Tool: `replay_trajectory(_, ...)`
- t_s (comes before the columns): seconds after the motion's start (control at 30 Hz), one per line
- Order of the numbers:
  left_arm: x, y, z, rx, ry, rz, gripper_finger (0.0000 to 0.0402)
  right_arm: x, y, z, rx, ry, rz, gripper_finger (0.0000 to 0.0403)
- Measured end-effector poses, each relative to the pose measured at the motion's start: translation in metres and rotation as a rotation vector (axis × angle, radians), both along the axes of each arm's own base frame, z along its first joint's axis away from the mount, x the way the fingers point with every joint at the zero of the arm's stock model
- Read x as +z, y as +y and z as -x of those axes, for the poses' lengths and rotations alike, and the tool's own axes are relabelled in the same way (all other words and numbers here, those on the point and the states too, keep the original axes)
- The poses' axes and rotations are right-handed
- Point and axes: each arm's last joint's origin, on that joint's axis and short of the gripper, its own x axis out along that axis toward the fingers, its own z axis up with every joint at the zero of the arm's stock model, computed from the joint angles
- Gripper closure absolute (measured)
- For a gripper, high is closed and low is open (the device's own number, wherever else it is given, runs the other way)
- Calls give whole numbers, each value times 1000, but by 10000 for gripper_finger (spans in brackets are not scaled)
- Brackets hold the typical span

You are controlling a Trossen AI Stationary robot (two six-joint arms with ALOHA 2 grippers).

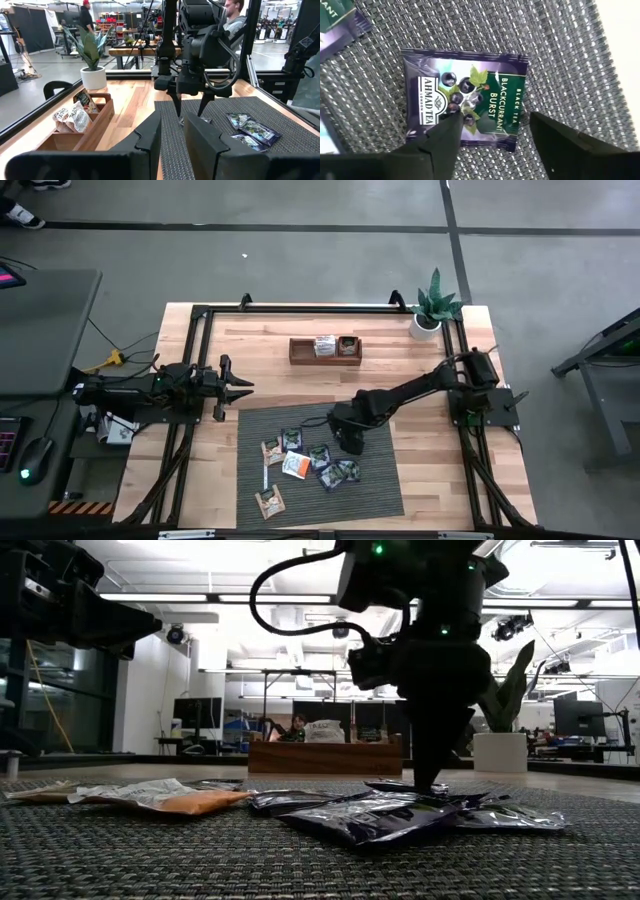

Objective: Pick & Place Tea
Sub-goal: Put the purple tea bag into the left compartment of the wooden organizer

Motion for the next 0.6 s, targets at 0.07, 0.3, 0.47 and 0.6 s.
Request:
replay_trajectory(0.07, 0, 0, 0, 0, 0, 0, 319, -1, -1, -1, -3, 4, -26, 189)
replay_trajectory(0.3, 0, 0, 0, 0, 0, 0, 319, -1, -1, -1, -4, -3, -35, 265)
replay_trajectory(0.47, 0, 0, 0, 0, 1, 0, 319, -1, -1, -2, -3, -6, -37, 317)
replay_trajectory(0.6, 0, 0, 0, 0, 0, 0, 319, -1, 2, -1, 5, -11, -30, 357)
